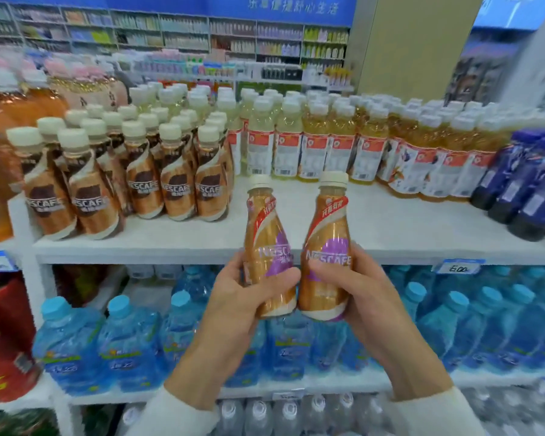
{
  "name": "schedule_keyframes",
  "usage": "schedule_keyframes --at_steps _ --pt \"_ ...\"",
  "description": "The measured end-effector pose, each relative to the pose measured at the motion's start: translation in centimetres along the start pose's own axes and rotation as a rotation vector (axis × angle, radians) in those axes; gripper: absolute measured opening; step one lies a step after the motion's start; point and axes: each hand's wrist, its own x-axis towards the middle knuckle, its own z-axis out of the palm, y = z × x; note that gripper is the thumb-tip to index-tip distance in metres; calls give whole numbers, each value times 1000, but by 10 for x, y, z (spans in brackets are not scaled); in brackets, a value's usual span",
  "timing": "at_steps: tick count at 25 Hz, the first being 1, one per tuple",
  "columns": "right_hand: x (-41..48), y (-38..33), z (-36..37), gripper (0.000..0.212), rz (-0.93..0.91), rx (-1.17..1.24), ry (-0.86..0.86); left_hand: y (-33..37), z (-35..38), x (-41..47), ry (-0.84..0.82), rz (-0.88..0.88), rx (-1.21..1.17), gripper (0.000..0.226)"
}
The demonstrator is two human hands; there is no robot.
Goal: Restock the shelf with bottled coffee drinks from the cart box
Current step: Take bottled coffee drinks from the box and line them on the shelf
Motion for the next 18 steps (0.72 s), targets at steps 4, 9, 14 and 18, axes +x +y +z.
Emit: schedule_keyframes --at_steps 4,9,14,18 --pt "46 -25 -14 43 -151 -134 70 27 24 54 -102 132 86 58" --pt "101 -33 -41 47 -207 -330 124 31 27 121 -26 229 362 57" --pt "127 -22 -71 53 -185 -380 22 11 35 147 -4 218 454 65" --pt "123 -7 -77 62 -200 -443 21 0 41 143 -1 248 606 74"
